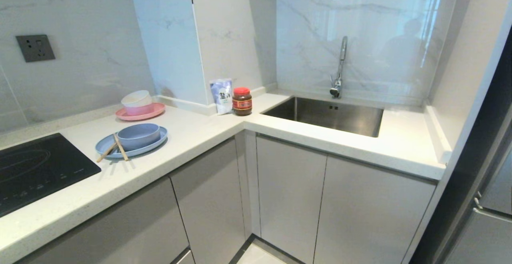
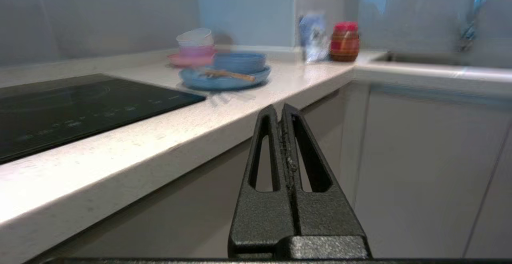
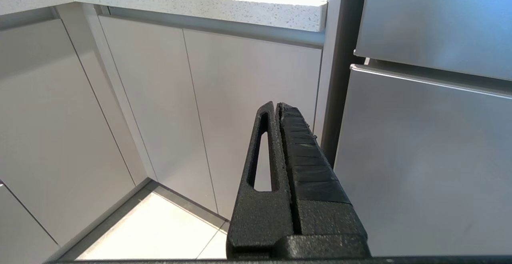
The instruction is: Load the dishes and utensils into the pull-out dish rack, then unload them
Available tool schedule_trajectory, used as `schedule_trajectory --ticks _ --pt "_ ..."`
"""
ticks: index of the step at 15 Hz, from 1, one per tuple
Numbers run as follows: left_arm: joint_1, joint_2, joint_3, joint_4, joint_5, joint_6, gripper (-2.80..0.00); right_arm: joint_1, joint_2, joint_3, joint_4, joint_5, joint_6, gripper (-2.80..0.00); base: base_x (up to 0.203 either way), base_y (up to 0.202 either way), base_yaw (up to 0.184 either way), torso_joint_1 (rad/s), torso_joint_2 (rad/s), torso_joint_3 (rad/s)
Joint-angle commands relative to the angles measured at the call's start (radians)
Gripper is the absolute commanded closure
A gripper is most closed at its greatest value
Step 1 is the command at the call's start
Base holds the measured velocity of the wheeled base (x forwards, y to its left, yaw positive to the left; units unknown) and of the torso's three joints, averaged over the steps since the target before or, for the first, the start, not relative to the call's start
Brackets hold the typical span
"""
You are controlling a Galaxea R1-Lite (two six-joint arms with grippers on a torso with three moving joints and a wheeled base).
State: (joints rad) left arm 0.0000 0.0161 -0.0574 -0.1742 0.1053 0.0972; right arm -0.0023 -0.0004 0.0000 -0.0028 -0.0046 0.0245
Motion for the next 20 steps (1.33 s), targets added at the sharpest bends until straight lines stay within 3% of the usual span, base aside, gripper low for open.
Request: schedule_trajectory --ticks 1,3,5,9,12,20 --pt "-0.001 -0.016 0.084 -0.022 -0.01 -0.028 0.0 0.0 -0.004 0.002 0.0 0.0 0.0 0.0 0.0 0.0 0.0 0.0 0.0 0.0" --pt "-0.001 -0.016 0.083 0.036 -0.079 -0.034 0.0 -0.001 -0.004 0.002 0.0 0.0 0.0 0.0 0.0 0.0 0.0 0.0 0.0 0.0" --pt "-0.001 -0.016 0.078 0.133 -0.108 -0.082 0.0 -0.001 -0.004 0.002 0.0 0.0 0.0 0.0 0.0 0.0 0.0 0.0 0.0 0.0" --pt "-0.002 -0.016 0.081 0.113 -0.109 -0.099 0.0 0.001 -0.004 0.002 0.0 0.0 0.0 0.0 0.0 0.0 0.0 0.0 0.0 0.0" --pt "-0.002 -0.016 0.082 0.11 -0.092 -0.175 0.0 0.001 -0.004 0.002 0.0 0.0 0.0 0.0 0.0 0.0 0.0 0.0 0.0 0.0" --pt "-0.002 -0.016 0.082 0.11 -0.092 -0.175 0.0 -0.001 -0.004 0.002 0.0 0.0 0.0 0.0 0.0 0.0 0.0 0.0 0.0 0.0"
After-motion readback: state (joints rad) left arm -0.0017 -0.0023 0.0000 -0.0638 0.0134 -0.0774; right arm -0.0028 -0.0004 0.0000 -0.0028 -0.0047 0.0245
